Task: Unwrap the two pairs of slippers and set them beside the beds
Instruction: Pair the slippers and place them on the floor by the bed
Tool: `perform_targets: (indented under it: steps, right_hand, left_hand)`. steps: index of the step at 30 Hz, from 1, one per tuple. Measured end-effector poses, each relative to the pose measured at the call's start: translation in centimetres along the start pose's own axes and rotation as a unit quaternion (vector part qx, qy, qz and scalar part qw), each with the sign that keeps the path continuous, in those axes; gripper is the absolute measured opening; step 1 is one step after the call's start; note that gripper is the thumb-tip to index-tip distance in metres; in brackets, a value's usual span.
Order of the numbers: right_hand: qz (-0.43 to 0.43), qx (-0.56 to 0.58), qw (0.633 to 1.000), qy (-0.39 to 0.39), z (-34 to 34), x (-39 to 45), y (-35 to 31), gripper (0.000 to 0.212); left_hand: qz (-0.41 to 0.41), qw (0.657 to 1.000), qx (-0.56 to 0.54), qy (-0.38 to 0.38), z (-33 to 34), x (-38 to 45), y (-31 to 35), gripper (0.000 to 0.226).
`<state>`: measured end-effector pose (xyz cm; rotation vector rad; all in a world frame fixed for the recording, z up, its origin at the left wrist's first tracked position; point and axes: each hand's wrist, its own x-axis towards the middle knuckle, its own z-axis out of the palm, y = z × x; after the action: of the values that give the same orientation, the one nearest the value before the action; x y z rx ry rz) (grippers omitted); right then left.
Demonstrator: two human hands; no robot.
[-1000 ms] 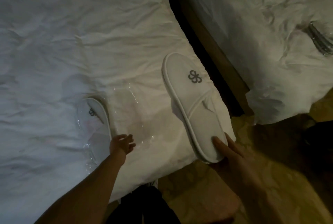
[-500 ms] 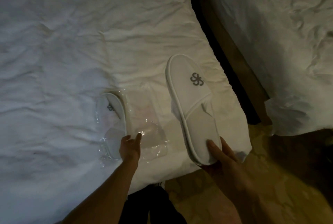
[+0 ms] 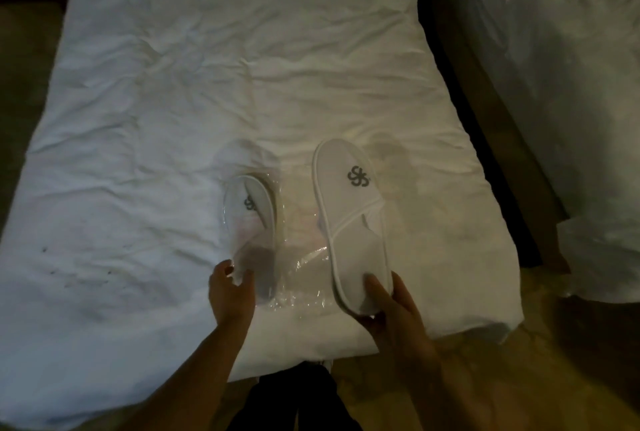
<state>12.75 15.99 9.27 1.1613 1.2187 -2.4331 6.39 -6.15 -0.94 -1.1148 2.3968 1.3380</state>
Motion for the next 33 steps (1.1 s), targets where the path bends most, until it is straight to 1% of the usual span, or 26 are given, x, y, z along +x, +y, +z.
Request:
perform_targets:
  steps: [2,5,8,10,11,12,13,15,16,17,18,20,22,24,26,28,30,32,33]
  right_hand:
    - [0.003,0.003,1.000,0.004,0.2,1.3,1.4,0.035]
    - [0.015,-0.003,1.000,0.008,0.4,2.6,3.0,0.036]
    - [0.015,0.008,1.000,-0.002,0.4,3.1,3.9,0.025]
    - [0.009,0.009,1.000,-0.006,0.5,3.2,4.1,0.021]
    - [0.007,0.008,1.000,-0.010,0.5,3.2,4.2,0.021]
    - [0.006,0.007,1.000,-0.017,0.6,3.1,4.1,0.021]
    - [0.006,0.006,1.000,-0.021,0.7,3.0,4.1,0.023]
    - [0.004,0.004,1.000,-0.018,1.0,2.7,4.1,0.025]
    - [0.003,0.001,1.000,-0.018,1.2,2.6,4.2,0.024]
    - [0.005,0.000,1.000,-0.022,1.4,2.4,4.2,0.023]
    - [0.012,0.004,1.000,-0.028,1.5,2.2,4.3,0.026]
    - [0.024,0.014,0.999,-0.043,1.7,2.0,4.6,0.033]
    - [0.027,0.012,0.998,-0.057,1.9,1.8,4.9,0.036]
    - [0.027,0.002,0.998,-0.059,1.8,1.6,5.2,0.041]
    - [0.023,-0.047,0.997,-0.062,1.7,1.5,5.2,0.041]
    - [0.009,-0.160,0.985,-0.063,1.7,1.2,4.9,0.036]
    - [-0.018,-0.258,0.965,-0.040,1.6,1.4,4.1,0.032]
    - [-0.060,-0.297,0.953,-0.005,1.6,2.0,2.7,0.031]
    - [-0.087,-0.308,0.947,0.008,1.7,2.2,1.7,0.036]
  left_hand:
    - [-0.004,1.000,0.020,0.018,-0.4,0.7,-0.9,0.060]
    - [-0.022,0.999,0.026,0.007,-0.5,1.2,-1.5,0.066]
    - [0.020,1.000,0.022,0.009,-0.5,0.8,-1.3,0.060]
    - [0.071,0.996,-0.055,0.009,-0.5,-0.2,0.2,0.047]
    - [0.086,0.990,-0.108,-0.016,-0.4,-1.0,1.2,0.042]
    - [0.089,0.982,-0.151,-0.067,-0.2,-1.9,2.4,0.040]
    - [0.081,0.971,-0.176,-0.138,0.0,-2.9,3.7,0.044]
    - [0.036,0.939,-0.196,-0.280,0.7,-4.6,5.7,0.053]
    - [0.004,0.920,-0.212,-0.329,1.1,-5.3,6.3,0.058]
    - [-0.025,0.904,-0.231,-0.358,1.4,-5.9,6.8,0.060]
    - [-0.053,0.894,-0.247,-0.370,1.6,-6.4,7.2,0.060]
    - [-0.110,0.881,-0.272,-0.372,2.0,-6.7,7.3,0.057]
    - [-0.161,0.858,-0.289,-0.392,1.9,-6.7,7.2,0.058]
    - [-0.177,0.845,-0.296,-0.408,1.5,-6.5,7.0,0.059]
    - [-0.157,0.853,-0.289,-0.404,1.0,-6.4,6.7,0.058]
    - [-0.124,0.866,-0.277,-0.399,0.5,-6.2,6.5,0.055]
    - [-0.092,0.869,-0.265,-0.409,-0.2,-6.1,6.4,0.052]
    - [-0.078,0.867,-0.256,-0.420,-0.9,-5.8,6.3,0.052]
    - [-0.073,0.864,-0.249,-0.431,-1.3,-5.6,6.2,0.052]
